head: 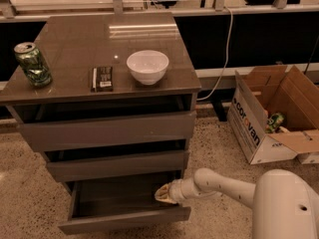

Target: Open bottom drawer

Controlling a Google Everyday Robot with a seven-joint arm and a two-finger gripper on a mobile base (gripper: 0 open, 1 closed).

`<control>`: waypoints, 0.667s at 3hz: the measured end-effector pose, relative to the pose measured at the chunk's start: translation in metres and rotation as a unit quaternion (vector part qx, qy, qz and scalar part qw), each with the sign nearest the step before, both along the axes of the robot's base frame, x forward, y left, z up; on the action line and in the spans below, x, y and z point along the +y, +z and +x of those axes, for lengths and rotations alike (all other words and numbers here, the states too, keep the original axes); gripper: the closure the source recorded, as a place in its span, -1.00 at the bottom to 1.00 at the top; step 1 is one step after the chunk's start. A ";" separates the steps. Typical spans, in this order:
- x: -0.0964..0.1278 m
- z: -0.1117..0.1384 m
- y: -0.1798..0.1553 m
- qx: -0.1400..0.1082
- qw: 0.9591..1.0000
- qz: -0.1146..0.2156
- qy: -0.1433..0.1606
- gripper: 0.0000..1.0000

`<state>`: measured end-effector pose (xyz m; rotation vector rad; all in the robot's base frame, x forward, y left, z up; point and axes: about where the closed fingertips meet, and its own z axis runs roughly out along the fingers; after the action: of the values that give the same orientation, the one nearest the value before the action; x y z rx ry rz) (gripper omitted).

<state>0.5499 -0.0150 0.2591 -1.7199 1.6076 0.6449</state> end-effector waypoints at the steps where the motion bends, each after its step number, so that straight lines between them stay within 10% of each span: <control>1: -0.008 0.007 -0.004 0.016 1.000 0.009 -0.022 1.00; 2: -0.006 0.008 -0.005 0.015 1.000 0.011 -0.021 1.00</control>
Offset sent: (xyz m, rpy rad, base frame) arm 0.0058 -0.0068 -0.0039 0.0152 0.0276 -0.0365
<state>0.5576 -0.0213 0.2540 -1.6619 1.6476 0.6695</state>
